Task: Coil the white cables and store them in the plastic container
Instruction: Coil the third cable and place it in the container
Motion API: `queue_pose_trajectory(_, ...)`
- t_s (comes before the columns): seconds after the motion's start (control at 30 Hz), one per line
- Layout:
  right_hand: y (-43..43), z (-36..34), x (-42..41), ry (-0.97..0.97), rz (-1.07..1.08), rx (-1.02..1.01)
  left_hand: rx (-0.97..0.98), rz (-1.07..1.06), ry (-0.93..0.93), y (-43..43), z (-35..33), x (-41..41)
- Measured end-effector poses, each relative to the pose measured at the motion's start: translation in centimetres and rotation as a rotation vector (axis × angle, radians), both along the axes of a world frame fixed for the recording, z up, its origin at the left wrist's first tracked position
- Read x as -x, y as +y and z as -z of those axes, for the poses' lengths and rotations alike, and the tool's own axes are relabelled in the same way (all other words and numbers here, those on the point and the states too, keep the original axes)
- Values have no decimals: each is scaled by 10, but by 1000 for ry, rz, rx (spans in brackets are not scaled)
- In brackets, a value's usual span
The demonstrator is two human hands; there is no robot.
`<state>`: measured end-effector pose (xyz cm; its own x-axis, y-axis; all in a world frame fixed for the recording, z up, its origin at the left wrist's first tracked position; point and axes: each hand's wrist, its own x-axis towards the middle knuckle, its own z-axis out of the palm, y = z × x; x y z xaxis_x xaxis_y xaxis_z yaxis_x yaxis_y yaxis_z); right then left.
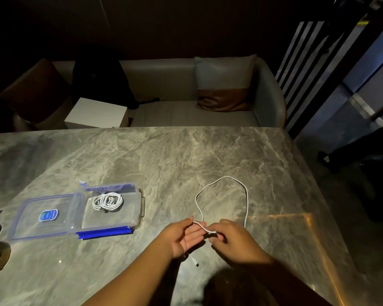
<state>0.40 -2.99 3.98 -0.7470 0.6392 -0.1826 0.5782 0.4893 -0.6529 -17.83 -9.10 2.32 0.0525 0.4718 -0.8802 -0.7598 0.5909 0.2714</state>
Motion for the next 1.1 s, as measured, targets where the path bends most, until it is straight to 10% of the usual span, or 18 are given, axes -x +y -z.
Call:
queue_pose_trajectory(0.37, 24, -71, 0, 203, 13, 118, -62, 942, 377, -4, -41, 10)
queue_pose_trajectory(0.73, 48, -84, 18, 669, 402, 484, -640, 321, -308, -15, -64, -4)
queue_pose_trajectory(1.1, 80, -92, 46, 789, 669, 696, -938, 209, -316, -24, -110, 10)
